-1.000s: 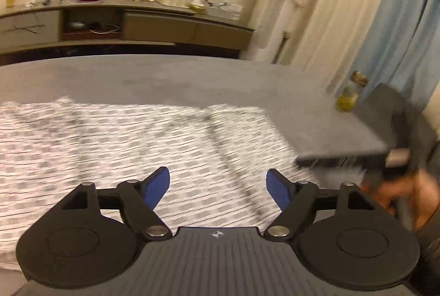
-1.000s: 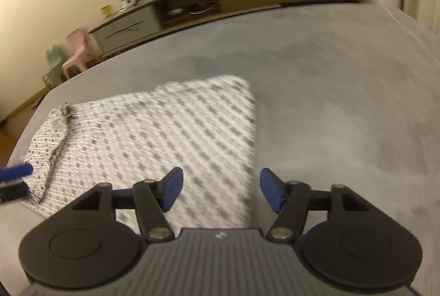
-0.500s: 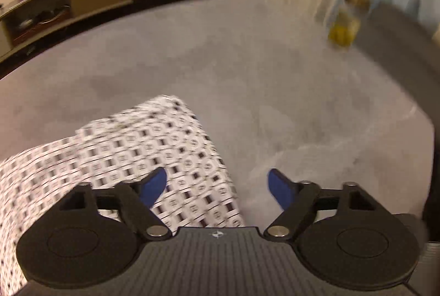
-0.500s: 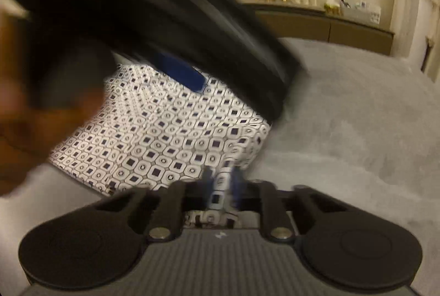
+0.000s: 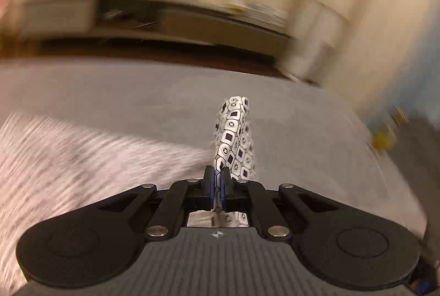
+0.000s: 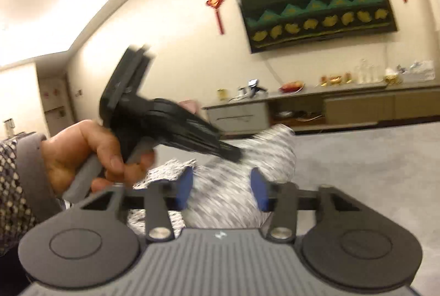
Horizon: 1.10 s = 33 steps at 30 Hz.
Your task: Fold clothes
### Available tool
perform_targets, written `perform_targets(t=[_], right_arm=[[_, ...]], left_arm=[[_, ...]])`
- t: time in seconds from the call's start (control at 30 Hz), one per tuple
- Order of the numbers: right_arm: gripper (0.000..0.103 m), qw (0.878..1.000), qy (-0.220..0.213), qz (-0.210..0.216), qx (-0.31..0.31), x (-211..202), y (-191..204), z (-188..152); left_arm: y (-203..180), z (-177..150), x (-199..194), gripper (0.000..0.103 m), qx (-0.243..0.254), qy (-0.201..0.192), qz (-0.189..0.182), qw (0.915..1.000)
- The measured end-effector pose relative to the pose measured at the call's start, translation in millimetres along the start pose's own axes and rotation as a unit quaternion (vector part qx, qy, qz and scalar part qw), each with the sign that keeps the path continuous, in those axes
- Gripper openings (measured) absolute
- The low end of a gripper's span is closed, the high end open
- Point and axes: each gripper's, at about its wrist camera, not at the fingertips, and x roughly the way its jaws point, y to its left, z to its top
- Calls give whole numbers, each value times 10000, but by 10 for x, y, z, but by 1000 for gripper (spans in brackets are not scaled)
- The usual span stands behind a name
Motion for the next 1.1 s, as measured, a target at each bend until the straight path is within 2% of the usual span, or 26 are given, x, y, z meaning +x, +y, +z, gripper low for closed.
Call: perform_targets(t=[0.03, 0.1, 0.13, 0.17, 0.23, 0.27, 0.4, 0.43, 0.5, 0.57, 0.6, 0.67, 0.77, 0.83, 0.87, 0.93, 1.0, 1.1], right_arm=[[48, 9997, 238, -36, 0, 97, -5, -49], [48, 9974, 708, -82, -35, 292, -1, -180], [47, 9956, 926, -94, -75, 385, 10, -249], [47, 9942, 1058, -119, -153, 462, 43, -295], [47, 9922, 1203, -148, -281, 595, 107, -346], [47, 9920, 1215, -145, -319, 650, 134, -350], [41, 9911, 1243, -77, -476, 921, 247, -259], [35, 9883, 1395, -160, -589, 1013, 265, -269], [30, 9814, 1663, -477, -833, 1178, 259, -332], [40, 9749, 1785, -951, -930, 1284, 166, -373], [40, 9726, 1842, -1141, -848, 1289, 91, -371], [37, 9691, 1978, -1324, -647, 1278, -35, -278], [37, 9800, 1692, -1036, -145, 1122, -88, 63], [39, 9859, 1510, -718, 39, 1102, -51, 346], [44, 9867, 1542, -511, 84, 1216, 15, 468], [50, 9862, 1647, -80, 156, 1484, 165, 704], [55, 9805, 1941, 284, 141, 1981, 392, 844], [60, 9747, 2203, 348, -137, 2791, 745, 863]], left_arm=[[211, -65, 15, 9, -296, 52, 6, 9995], [554, -208, 49, 33, -849, 148, -62, 9963], [665, -270, 58, 39, -1106, 154, -163, 9936], [729, -300, 60, 50, -1239, 183, -252, 9918], [664, -340, 84, 64, -1029, 247, -378, 9937], [599, -372, 110, 70, -830, 313, -322, 9955], [428, -493, 174, 67, -295, 447, -99, 9985], [369, -518, 186, 67, -156, 473, -76, 9987], [316, -593, 182, 68, -40, 536, -138, 9985], [290, -627, 170, 67, 123, 646, -280, 9974], [336, -629, 110, 67, 167, 640, -305, 9973], [418, -570, -108, 67, 241, 371, -222, 9988], [595, -464, -519, 69, 503, -198, 61, 9985], [779, -460, -622, 69, 515, -241, 229, 9981], [876, -465, -656, 69, 506, -228, 310, 9980], [996, -503, -690, 68, 592, -161, 474, 9970], [1098, -548, -715, 68, 702, -84, 637, 9955], [1191, -614, -752, 68, 889, 34, 750, 9932]])
